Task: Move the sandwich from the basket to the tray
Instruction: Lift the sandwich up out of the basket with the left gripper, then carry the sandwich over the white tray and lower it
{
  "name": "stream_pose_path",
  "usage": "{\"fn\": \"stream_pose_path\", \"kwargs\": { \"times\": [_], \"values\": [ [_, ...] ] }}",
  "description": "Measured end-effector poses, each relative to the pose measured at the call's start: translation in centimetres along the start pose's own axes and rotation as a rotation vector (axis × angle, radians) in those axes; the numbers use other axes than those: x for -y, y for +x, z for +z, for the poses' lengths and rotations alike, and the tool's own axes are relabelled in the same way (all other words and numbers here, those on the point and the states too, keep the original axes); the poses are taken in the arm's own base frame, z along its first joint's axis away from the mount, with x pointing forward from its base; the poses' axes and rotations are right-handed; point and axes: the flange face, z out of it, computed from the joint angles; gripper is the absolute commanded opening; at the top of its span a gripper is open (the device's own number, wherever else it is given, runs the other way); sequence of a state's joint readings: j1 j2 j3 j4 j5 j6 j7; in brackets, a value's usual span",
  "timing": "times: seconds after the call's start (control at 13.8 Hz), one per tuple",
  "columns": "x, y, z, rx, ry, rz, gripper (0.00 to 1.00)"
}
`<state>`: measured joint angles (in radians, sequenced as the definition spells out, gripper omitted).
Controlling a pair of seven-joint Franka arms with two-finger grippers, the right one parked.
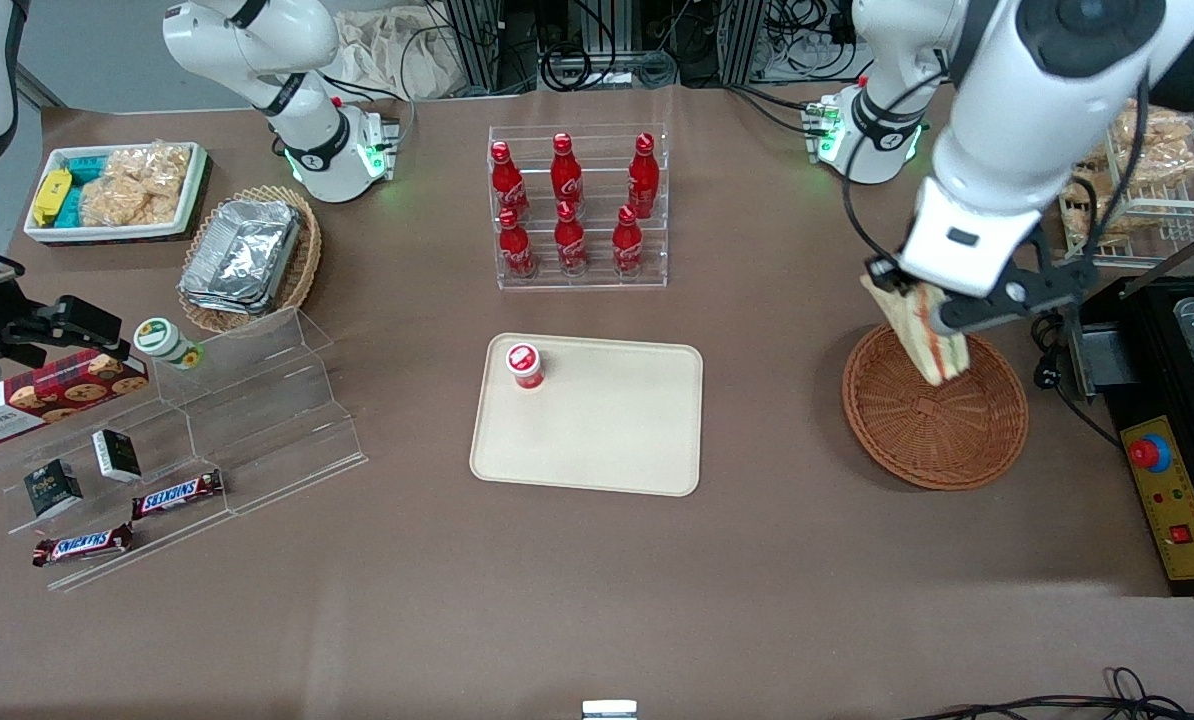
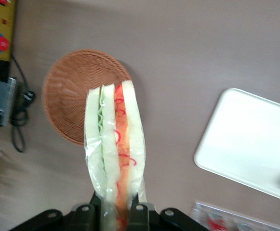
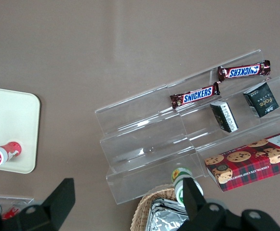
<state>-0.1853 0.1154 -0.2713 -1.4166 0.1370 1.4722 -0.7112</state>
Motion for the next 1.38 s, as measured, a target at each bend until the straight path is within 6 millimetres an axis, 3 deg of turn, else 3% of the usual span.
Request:
{"fn": "stream_pose_path", "kwargs": {
  "times": [0.29, 0.51, 0.73, 1.09, 1.38],
  "values": [
    [-6.2, -5.3, -1.1, 0.027, -0.057, 0.001, 0.23],
    [-11.0, -6.7, 1.2, 0.06, -0.111, 0.006, 0.23],
    [-15.2, -5.0, 6.6, 0.103, -0.168, 0.009, 0.23],
    [-21.1, -2.2, 18.7, 0.147, -0.206, 0.014, 0.23],
    [-24.0, -2.0, 27.2, 0.15, -0.187, 0.007, 0.23]
  ]
}}
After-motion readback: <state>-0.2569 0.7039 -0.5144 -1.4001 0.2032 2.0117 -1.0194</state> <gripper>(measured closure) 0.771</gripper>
